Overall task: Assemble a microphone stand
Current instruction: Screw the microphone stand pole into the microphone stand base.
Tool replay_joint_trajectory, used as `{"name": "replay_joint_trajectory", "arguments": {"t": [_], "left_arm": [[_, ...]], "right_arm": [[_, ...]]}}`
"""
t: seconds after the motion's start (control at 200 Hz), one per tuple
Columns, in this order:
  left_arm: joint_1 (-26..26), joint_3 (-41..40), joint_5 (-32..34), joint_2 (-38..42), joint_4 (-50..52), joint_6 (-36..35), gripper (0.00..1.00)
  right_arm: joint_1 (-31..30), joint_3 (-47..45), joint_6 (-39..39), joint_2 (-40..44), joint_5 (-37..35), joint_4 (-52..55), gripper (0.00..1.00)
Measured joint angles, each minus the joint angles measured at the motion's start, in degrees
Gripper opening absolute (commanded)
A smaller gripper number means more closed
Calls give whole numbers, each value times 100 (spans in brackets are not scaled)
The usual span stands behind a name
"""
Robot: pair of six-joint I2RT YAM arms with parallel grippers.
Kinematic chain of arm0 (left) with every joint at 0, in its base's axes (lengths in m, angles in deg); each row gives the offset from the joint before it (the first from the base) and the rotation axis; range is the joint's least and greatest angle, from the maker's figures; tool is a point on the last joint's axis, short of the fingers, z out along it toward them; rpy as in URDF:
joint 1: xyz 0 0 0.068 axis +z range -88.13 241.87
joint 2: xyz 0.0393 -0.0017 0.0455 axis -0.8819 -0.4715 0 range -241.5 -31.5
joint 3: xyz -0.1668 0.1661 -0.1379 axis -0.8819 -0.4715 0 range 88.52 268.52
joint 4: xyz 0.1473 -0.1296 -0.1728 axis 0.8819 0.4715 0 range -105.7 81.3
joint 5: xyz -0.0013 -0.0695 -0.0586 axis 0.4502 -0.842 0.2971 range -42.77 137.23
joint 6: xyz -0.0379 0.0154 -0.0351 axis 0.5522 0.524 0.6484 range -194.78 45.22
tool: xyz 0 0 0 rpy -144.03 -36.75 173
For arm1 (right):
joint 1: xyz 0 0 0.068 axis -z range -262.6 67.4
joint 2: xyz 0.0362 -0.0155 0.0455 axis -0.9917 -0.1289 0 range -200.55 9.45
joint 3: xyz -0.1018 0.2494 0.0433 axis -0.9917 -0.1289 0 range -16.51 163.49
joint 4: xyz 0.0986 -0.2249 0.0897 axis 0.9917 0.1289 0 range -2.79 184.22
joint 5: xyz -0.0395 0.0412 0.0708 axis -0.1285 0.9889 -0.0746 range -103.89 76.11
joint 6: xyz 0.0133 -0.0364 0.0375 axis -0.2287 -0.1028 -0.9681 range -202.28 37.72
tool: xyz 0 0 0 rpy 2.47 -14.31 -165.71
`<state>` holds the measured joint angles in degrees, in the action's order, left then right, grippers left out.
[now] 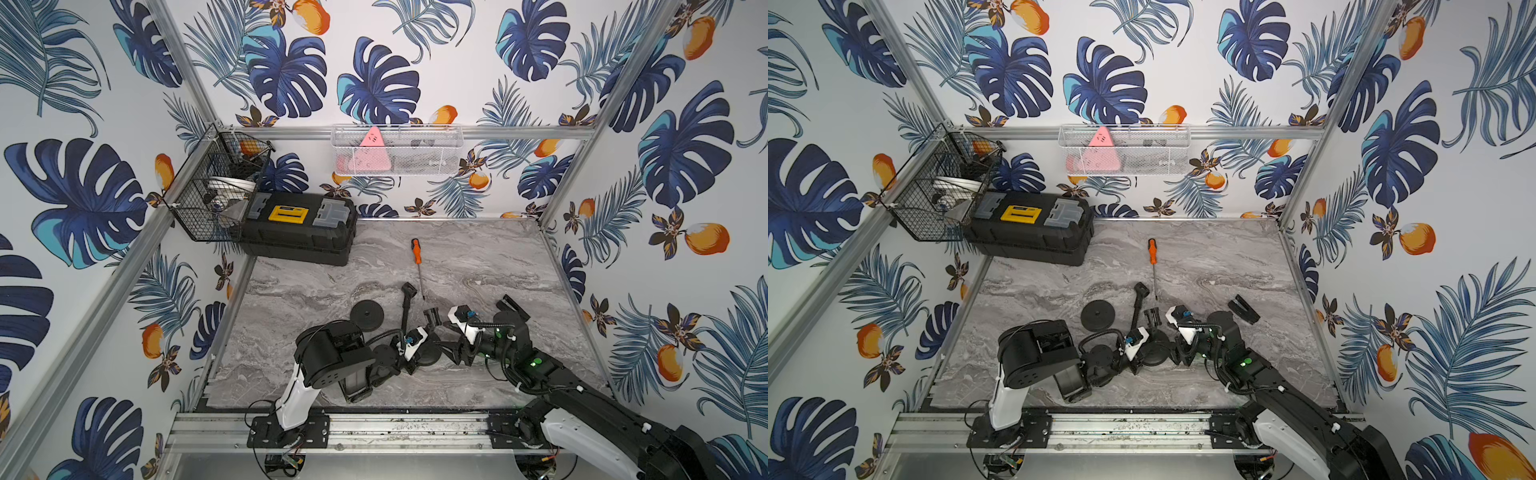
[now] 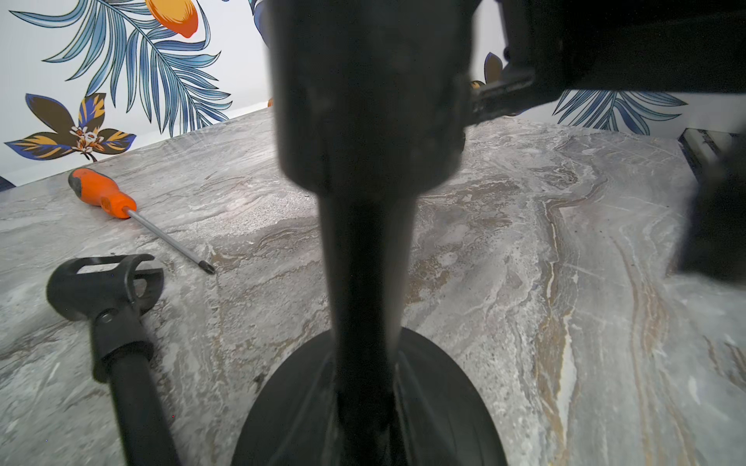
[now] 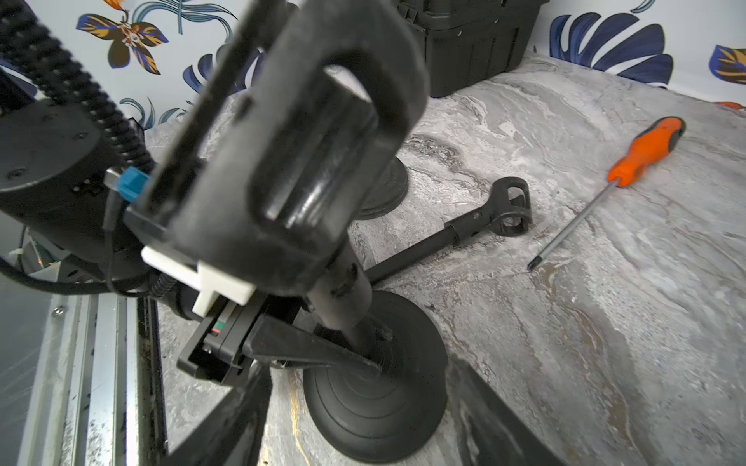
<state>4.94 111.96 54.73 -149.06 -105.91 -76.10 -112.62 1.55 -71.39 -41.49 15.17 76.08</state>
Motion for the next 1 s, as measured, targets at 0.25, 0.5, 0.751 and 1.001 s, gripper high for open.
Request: {"name": "replay_joint_trajectory", "arguments": {"t": [0.25, 0.5, 0.751, 1.001], "left_arm": [[0, -17, -24, 7, -11, 0, 23], [0, 0, -46, 4, -4, 2, 23], [0, 11, -50, -9, -9, 2, 23], [4, 33, -68, -59, -61, 90, 23]], "right_arm": [[304, 168, 369, -549, 903, -507, 60], [334, 439, 719, -1034, 1351, -649, 56], [334, 619, 942, -1384, 1600, -809, 40], [345, 874, 1231, -1615, 1674, -723, 20]]}}
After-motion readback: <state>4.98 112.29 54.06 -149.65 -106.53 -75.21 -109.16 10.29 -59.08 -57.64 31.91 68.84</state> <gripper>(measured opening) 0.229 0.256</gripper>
